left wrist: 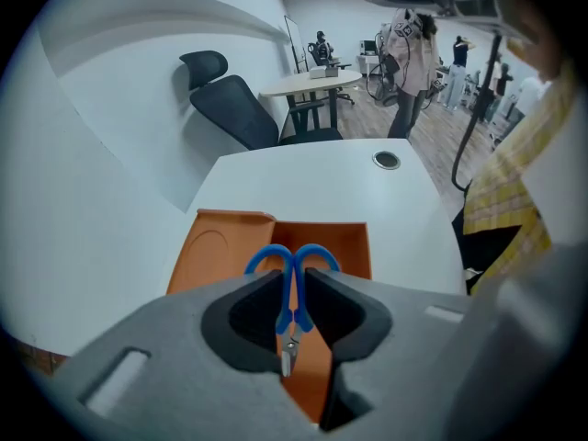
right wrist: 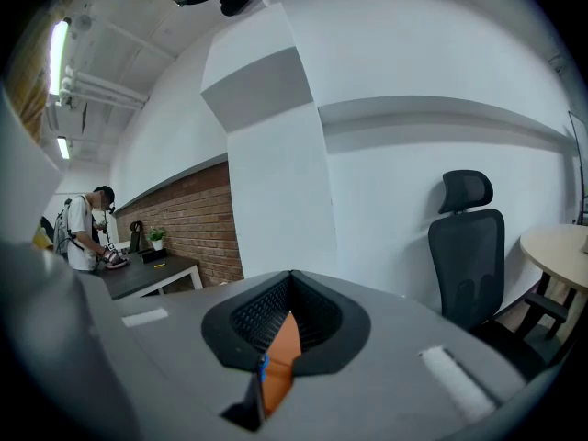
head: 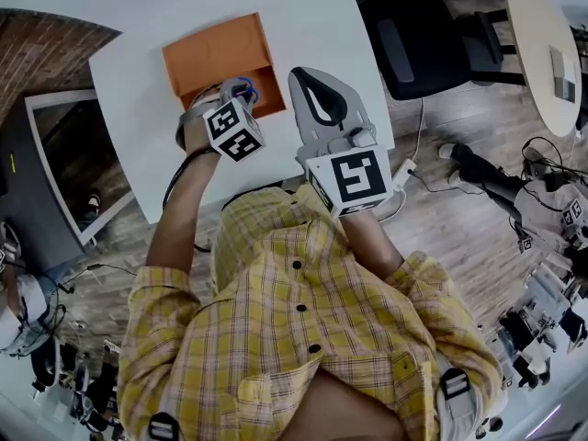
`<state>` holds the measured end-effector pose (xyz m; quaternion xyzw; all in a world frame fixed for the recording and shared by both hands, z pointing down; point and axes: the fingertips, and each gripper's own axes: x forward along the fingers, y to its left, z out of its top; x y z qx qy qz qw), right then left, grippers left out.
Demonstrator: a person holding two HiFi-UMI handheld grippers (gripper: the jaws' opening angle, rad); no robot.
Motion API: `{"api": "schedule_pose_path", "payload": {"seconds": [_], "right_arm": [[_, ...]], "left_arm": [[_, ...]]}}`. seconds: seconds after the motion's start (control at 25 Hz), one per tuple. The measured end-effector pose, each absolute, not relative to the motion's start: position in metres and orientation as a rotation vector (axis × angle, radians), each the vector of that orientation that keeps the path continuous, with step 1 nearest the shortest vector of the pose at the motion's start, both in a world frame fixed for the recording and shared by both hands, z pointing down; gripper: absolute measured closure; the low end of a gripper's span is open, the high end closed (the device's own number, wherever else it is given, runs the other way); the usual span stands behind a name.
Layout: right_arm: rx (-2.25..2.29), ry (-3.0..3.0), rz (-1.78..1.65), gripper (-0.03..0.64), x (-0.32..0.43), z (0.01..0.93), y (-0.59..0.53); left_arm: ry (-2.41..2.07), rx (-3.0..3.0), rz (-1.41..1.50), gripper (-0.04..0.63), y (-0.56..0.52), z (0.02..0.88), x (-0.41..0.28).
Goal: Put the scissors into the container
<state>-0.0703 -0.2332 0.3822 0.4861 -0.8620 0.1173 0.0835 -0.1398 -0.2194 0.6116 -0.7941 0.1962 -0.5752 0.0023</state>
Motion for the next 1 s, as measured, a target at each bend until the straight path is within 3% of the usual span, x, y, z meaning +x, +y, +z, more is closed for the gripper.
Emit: {"api": "schedule_pose_path", "payload": {"seconds": [1.0], "right_arm": [[1.456,-2.557,0.390,0.611,-0.068,0.389,-0.241]], "left_arm": [[0.471,-2.474,-1.937,0.511,-0.215,0.673,-0.146]]}}
